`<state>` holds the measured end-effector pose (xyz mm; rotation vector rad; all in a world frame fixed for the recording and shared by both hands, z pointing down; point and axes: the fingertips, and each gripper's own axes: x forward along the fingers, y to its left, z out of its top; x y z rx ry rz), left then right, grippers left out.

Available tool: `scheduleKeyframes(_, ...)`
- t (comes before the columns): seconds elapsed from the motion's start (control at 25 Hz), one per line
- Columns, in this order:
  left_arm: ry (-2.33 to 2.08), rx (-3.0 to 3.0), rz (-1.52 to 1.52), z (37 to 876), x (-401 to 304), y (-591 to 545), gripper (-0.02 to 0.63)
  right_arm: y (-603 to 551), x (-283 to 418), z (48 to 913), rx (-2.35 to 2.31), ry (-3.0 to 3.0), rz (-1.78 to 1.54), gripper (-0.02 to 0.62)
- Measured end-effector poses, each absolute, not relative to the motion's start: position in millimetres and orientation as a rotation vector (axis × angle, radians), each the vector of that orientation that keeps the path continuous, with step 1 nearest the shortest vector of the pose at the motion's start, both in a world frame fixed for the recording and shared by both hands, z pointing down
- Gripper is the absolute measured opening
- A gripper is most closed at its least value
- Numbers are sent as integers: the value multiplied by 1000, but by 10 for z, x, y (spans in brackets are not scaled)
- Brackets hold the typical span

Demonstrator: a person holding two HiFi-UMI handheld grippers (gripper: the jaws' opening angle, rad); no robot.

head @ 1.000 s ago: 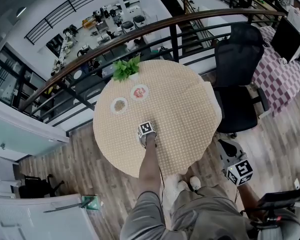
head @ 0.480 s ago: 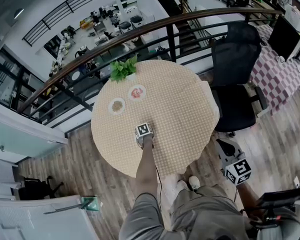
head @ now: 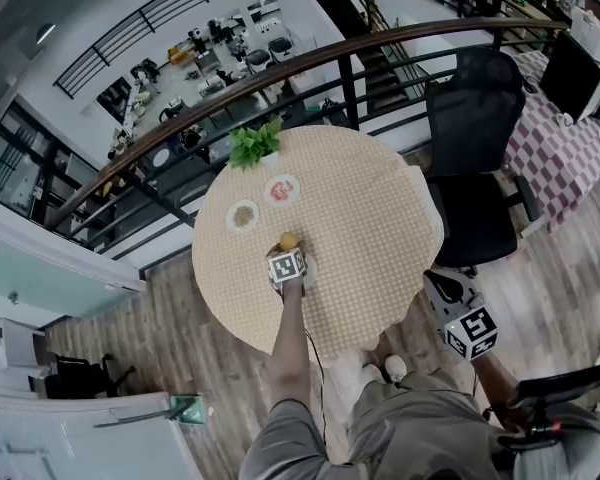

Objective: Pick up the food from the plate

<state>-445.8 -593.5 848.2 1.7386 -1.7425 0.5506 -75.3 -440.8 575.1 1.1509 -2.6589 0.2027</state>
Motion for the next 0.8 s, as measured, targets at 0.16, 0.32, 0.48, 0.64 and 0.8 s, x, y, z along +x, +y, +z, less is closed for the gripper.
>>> scheduleKeyframes(0.16, -1785, 1850, 498, 7938, -4421, -5998, 339, -4535, -925, 5595, 1103, -2711, 138, 5)
scheduleKeyframes(0.32, -1840, 1975, 412, 7269, -4303, -5974, 339, -4640, -1077, 5415, 1067, -2772, 94, 5)
scheduleKeyframes(0.48, -1888, 2072, 333, 6603, -4192, -5813, 339, -4702, -1252, 5228, 1031, -2828, 53, 5)
scheduleKeyframes(0.64, -1930, 2176, 219, 5965, -3986, -5553, 339, -4749, -1402, 5037, 986, -2879, -7, 5)
scheduleKeyframes(0.8, -1969, 2291, 89, 5320, -3754, -5103, 339, -4724, -1512, 4909, 961, -2926, -16, 5)
